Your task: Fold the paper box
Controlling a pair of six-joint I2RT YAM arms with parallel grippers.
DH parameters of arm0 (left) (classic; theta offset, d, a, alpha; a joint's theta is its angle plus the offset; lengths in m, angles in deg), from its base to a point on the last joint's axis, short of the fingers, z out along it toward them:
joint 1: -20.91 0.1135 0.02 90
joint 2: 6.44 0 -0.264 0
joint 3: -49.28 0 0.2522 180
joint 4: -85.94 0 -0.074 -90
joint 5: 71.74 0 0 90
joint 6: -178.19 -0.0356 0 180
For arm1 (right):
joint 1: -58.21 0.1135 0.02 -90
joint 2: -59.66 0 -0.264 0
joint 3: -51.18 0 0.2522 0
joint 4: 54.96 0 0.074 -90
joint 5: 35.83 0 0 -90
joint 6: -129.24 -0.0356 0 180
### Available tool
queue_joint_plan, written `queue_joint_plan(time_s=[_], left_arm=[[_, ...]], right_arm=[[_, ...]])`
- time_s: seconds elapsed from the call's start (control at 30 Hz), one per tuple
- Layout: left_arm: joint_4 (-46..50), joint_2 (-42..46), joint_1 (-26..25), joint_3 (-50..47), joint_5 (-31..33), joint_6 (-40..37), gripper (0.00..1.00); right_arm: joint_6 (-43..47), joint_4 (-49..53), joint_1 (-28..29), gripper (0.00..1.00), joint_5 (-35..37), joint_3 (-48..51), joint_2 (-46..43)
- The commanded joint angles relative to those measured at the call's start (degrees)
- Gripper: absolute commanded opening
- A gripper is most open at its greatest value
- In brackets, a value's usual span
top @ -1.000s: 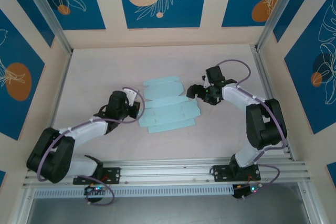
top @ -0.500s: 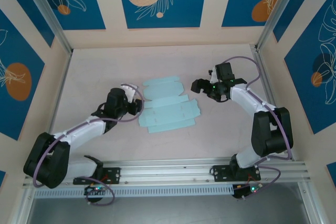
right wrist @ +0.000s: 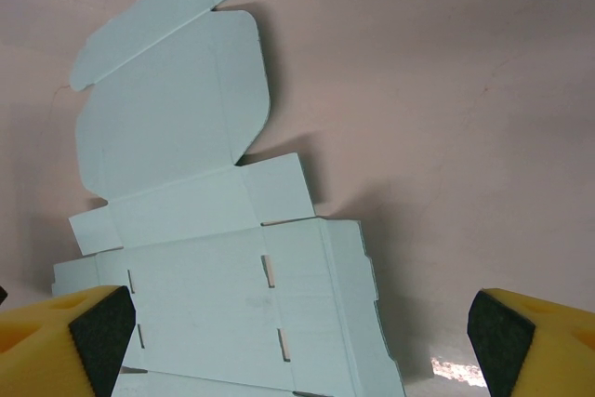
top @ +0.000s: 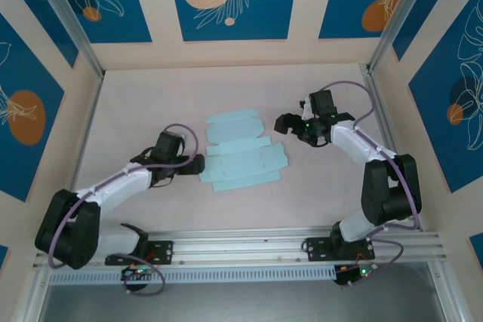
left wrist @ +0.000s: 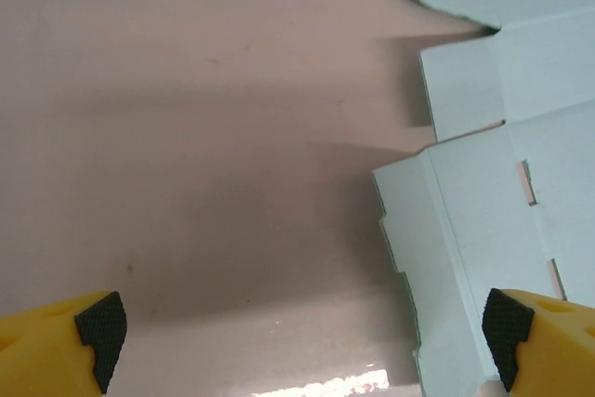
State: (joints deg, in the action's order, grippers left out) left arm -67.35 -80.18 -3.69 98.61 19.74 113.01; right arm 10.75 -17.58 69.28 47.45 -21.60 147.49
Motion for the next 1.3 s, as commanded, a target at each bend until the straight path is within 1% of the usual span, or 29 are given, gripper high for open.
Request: queue_joint_plan(time_s=[0.0, 0.07, 0.17, 0.2, 0.3, 0.33, 0.53, 0.63, 0.7, 0.73, 0.8, 0.83, 0.97, 1.17, 1.27], left_arm=[[-2.1, -2.5, 0.5, -0.1, -4.0, 3.0, 1.0], [-4.3, -4.1, 0.5, -0.5, -5.1, 3.7, 1.0], [-8.4, -6.4, 0.4, -0.7, -8.4, 4.9, 0.89], [-9.8, -7.1, 0.4, -0.8, -9.7, 5.4, 0.84], [-12.4, -9.5, 0.2, -0.5, -12.2, 6.7, 0.77], [-12.7, -10.1, 0.0, -0.4, -12.5, 6.9, 0.75], [-14.9, -13.6, -1.4, 0.5, -13.1, 7.1, 0.56], [-16.5, -15.7, -1.7, 1.0, -12.9, 7.4, 0.41], [-17.1, -16.7, -1.6, 1.4, -12.2, 6.9, 0.25], [-17.3, -16.7, -1.7, 1.7, -11.5, 6.1, 0.19], [-17.6, -16.1, -1.7, 2.1, -9.3, 3.3, 0.03], [-18.1, -15.5, -1.7, 2.1, -8.5, 1.6, 0.0], [-21.2, -11.8, -1.7, 2.7, -7.6, -8.0, 0.0], [-28.2, -5.7, -1.7, 1.9, -11.0, -22.1, 0.0], [-30.3, -3.8, -1.7, 1.3, -14.4, -28.2, 0.0]], right_arm=[[-0.2, 0.6, 0.0, 0.95, -1.2, 0.6, -0.9], [-0.2, 0.6, 0.0, 0.95, -1.2, 0.7, -0.9], [-0.2, 0.3, 0.0, 0.95, -1.3, 0.5, -0.6], [-0.2, 0.4, -0.1, 0.95, -1.4, 0.3, -0.4], [-0.2, 0.2, 0.0, 0.95, -1.7, -0.2, 0.4], [-0.2, 0.1, 0.1, 0.95, -1.8, -0.4, 0.8], [0.3, -0.7, 0.0, 0.95, -3.9, -2.8, 4.0], [1.1, -0.4, -0.1, 0.95, -5.5, -5.6, 7.5], [1.6, 0.3, 0.0, 0.94, -6.9, -8.0, 10.3], [1.9, 0.5, 0.0, 0.94, -7.5, -9.0, 11.4], [2.6, 1.0, -0.1, 0.93, -8.6, -10.9, 13.5], [2.8, 1.2, -0.3, 0.93, -9.2, -11.7, 14.2], [3.3, 0.8, -1.0, 0.93, -12.7, -13.3, 16.1], [2.8, -1.7, -3.0, 0.92, -15.9, -10.0, 14.8], [3.4, -2.7, -4.0, 0.89, -17.3, -7.4, 12.7]])
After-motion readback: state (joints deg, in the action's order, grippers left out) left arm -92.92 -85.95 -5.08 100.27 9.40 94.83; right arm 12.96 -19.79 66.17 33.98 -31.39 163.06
